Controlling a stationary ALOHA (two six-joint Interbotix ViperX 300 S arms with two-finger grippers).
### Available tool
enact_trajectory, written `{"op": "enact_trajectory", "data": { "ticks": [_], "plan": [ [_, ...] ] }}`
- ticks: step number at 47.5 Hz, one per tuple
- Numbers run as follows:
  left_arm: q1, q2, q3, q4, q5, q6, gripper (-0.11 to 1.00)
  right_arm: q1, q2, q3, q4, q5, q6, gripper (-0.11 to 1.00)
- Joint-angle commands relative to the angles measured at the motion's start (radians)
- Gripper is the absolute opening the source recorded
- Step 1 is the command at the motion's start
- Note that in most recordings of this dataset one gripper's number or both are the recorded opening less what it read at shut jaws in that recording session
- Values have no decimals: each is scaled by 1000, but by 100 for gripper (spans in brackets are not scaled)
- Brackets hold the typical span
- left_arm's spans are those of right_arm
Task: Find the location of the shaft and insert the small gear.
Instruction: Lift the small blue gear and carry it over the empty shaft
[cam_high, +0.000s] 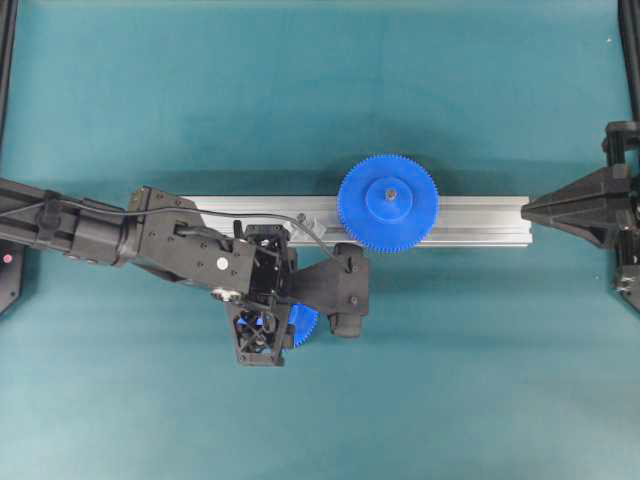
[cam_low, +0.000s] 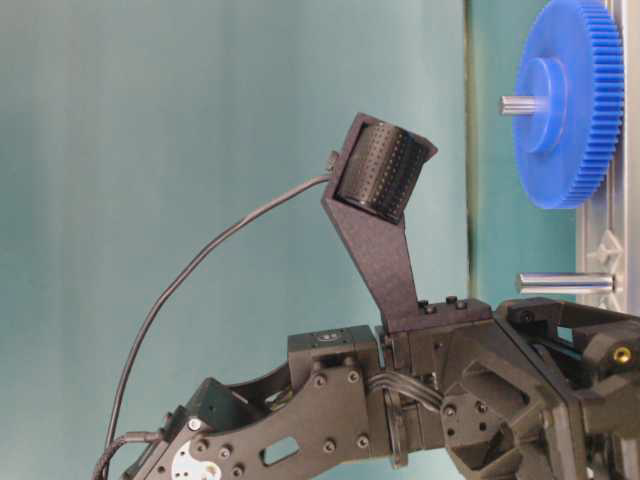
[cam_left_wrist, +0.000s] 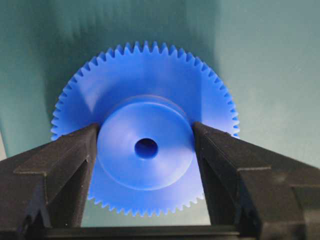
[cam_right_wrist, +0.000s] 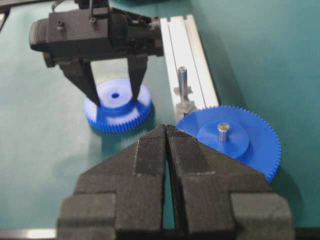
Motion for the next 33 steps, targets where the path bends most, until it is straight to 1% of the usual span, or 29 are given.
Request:
{"op": "enact_trajectory", "data": {
  "ticks": [1, 23, 33],
  "plan": [
    [2, -11, -5, 3, 11, 2, 65, -2, 5, -11, 2, -5, 9, 2],
    [2, -14, -25, 3, 11, 12, 65, -2, 5, -11, 2, -6, 8, 2],
    [3, -32, -55, 6, 14, 17, 65, -2, 5, -9, 2, -6, 8, 2]
  ]
}}
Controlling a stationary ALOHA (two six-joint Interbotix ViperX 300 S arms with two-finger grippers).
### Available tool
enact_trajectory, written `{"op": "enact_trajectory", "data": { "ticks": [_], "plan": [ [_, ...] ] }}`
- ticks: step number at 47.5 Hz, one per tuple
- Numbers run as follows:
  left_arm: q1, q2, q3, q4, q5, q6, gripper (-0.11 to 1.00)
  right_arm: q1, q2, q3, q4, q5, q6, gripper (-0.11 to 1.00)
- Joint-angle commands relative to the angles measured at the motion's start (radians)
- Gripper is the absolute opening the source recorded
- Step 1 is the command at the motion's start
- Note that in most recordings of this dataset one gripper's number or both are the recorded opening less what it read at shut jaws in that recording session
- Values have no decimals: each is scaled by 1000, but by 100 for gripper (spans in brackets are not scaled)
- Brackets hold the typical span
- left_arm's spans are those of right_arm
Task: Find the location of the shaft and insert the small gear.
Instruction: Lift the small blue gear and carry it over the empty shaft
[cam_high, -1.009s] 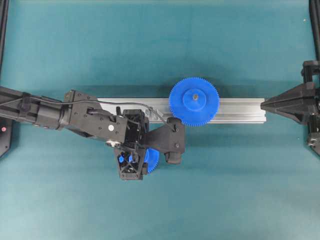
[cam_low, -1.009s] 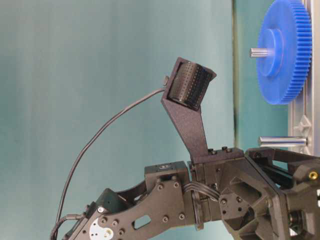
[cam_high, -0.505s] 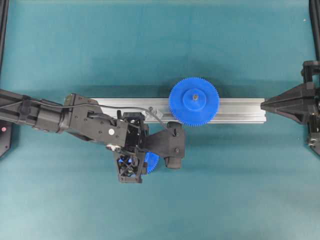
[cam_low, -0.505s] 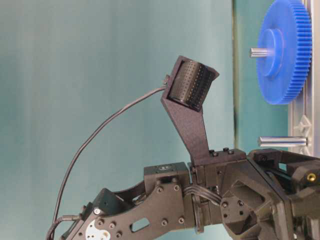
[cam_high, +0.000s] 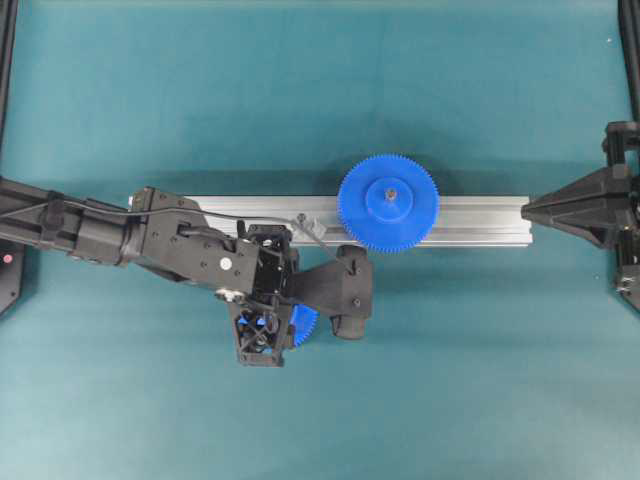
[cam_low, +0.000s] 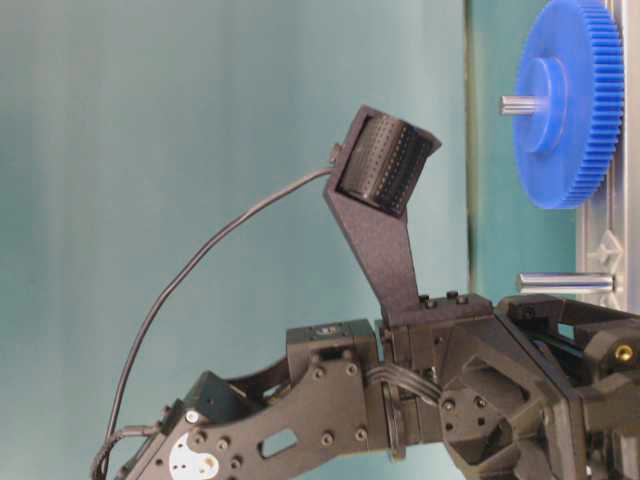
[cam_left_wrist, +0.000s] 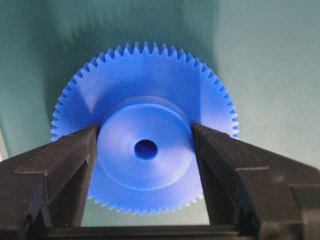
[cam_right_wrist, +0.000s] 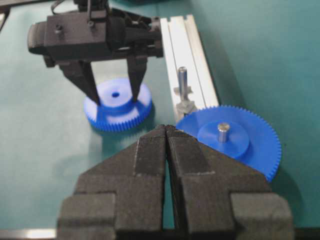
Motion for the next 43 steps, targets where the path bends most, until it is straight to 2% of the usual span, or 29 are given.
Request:
{"op": "enact_trajectory", "data": {
  "ticks": [1, 10, 19, 43],
  "plan": [
    [3, -37, -35, 5, -2, -2, 65, -2, 6, -8, 2, -5, 8, 2],
    [3, -38, -103, 3, 89, 2, 65, -2, 8, -6, 2, -5, 8, 2],
    [3, -43, -153, 5, 166, 37, 65, -2, 8, -6, 2, -5, 9, 2],
    [20, -123, -163, 5, 181, 54, 65, -2, 8, -8, 2, -5, 9, 2]
  ]
}}
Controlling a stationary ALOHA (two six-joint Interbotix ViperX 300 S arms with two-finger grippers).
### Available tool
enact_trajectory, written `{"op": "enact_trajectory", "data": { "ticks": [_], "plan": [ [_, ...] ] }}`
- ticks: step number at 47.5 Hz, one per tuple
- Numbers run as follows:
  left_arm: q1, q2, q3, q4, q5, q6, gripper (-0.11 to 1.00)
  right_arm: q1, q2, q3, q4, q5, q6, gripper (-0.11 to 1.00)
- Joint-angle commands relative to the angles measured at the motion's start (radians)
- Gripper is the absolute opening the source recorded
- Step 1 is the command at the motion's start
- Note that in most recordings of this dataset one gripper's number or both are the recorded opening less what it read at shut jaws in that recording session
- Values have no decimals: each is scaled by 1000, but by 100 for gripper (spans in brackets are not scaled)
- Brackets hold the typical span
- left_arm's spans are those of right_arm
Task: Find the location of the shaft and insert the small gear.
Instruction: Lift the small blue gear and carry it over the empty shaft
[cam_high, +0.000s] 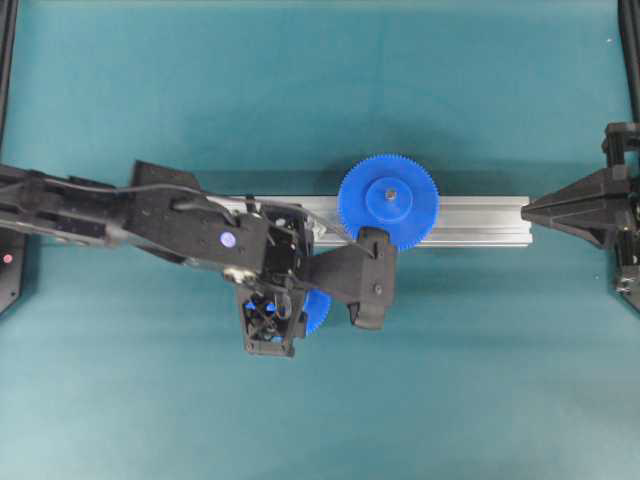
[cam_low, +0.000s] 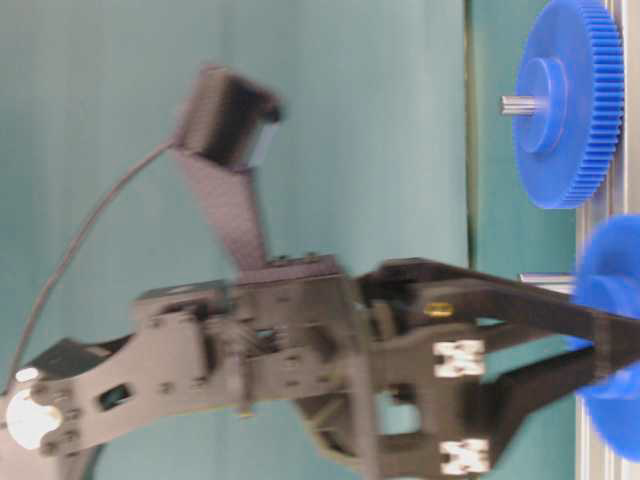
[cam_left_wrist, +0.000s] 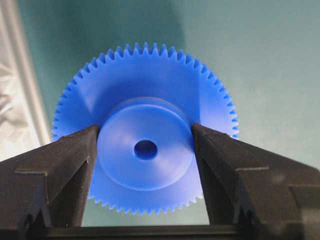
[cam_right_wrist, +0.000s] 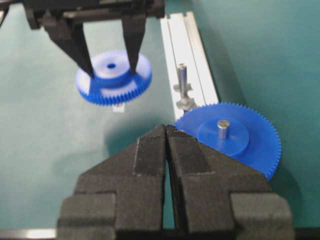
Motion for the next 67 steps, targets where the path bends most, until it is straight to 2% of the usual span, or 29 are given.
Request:
{"op": "enact_trajectory", "data": {
  "ticks": [1, 31, 51, 67],
  "plan": [
    [0, -54, -28, 3, 5, 0, 65, -2, 5, -12, 2, -6, 9, 2],
    [40, -140, -29, 3, 71, 11, 65, -2, 5, -11, 2, -6, 8, 2],
    [94, -130, -114, 5, 120, 127, 65, -2, 6, -12, 2, -6, 9, 2],
    [133, -120, -123, 5, 109, 147, 65, -2, 6, -12, 2, -5, 8, 2]
  ]
}}
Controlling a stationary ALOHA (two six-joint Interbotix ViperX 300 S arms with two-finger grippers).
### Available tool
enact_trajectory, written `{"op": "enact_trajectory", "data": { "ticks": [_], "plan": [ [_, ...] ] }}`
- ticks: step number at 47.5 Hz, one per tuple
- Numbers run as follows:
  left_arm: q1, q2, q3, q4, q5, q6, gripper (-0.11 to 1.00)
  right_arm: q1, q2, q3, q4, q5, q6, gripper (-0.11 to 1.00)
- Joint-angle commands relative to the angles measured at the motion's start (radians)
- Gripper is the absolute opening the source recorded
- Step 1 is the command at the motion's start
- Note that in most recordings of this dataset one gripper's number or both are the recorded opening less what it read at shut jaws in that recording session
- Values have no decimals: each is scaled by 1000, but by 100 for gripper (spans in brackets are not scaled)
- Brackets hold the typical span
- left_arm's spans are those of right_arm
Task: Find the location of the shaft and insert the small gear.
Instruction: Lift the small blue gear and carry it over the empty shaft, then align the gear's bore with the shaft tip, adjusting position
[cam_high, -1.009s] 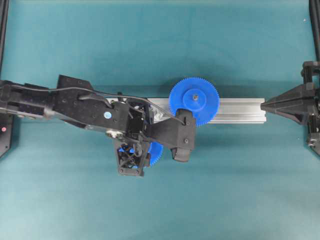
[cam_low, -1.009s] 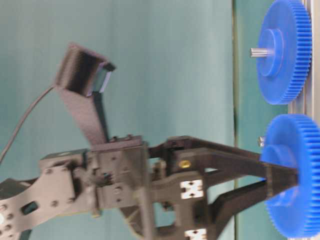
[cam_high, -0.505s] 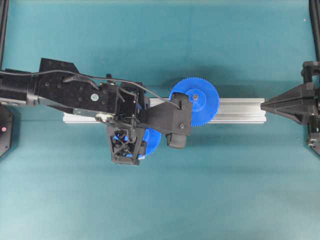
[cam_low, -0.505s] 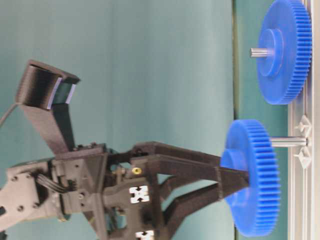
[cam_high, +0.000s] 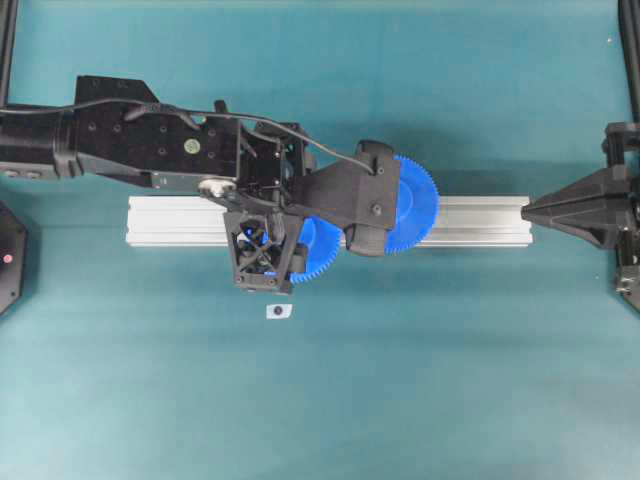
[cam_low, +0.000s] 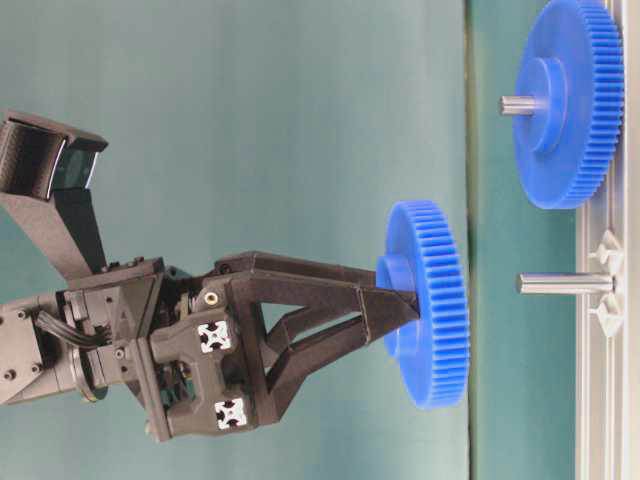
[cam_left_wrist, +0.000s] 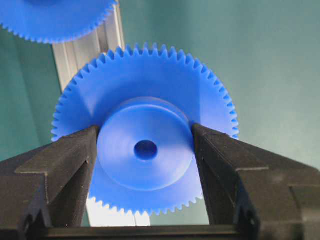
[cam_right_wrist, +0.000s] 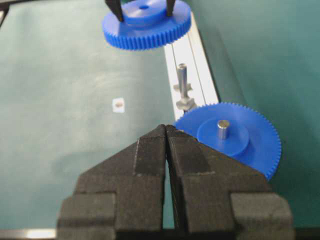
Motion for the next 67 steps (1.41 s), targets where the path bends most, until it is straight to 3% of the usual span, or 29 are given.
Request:
{"op": "enact_trajectory", "data": {
  "ticks": [1, 23, 67],
  "plan": [
    [18, -17, -23, 5, -15, 8, 65, -2, 6, -12, 2, -6, 8, 2],
    [77, 46, -9, 5, -69, 41, 65, -2, 8, -11, 2, -5, 8, 2],
    [80, 81, 26, 5, -118, 41, 65, -2, 3, -11, 2, -6, 8, 2]
  ]
}}
